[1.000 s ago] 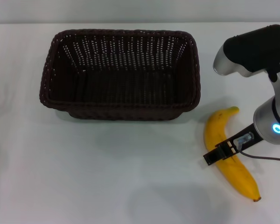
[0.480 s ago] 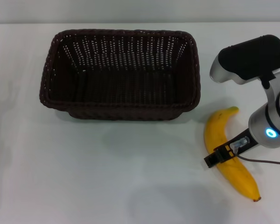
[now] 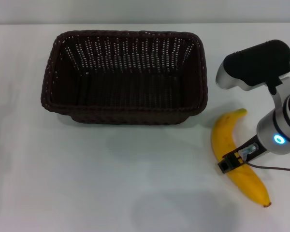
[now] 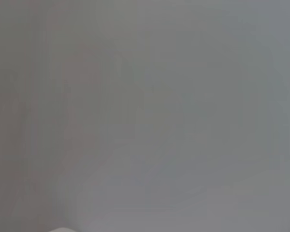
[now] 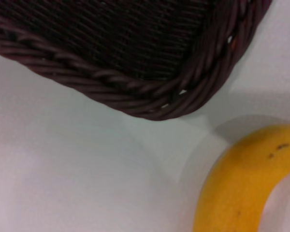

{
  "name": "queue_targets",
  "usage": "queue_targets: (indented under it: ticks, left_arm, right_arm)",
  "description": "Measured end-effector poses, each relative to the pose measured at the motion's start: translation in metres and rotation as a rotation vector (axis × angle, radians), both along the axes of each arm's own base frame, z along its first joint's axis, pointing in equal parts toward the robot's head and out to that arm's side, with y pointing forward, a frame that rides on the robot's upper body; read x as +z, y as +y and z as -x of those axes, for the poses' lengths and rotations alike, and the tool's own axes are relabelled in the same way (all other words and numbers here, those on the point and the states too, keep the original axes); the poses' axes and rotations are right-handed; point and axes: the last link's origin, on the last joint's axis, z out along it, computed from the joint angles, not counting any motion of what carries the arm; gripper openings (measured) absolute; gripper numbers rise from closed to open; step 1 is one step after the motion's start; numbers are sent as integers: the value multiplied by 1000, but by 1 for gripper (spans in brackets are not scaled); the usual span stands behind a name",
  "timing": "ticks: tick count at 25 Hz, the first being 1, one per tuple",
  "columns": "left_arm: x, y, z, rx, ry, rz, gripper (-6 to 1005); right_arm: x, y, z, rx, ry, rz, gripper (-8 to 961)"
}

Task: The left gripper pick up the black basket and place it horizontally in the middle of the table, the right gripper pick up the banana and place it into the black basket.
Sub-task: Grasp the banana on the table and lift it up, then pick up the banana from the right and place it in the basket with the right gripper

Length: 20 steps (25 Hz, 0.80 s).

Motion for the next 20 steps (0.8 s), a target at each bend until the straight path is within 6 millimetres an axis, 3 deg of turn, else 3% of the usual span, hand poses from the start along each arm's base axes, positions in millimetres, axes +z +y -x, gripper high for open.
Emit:
queue_targets:
  ticks: [9,15,20]
  left_arm:
    - [0,0,0,1,-4,-2,870]
    - [0,0,0,1,-7,-3,870]
    - [0,0,0,0,-11,-5,870]
  right_arm:
    - [10,5,-3,4,-28,-32,475]
    - [44,21,-18,10,-86,-146,495]
    - [81,46,-9,121,-95,-301,521]
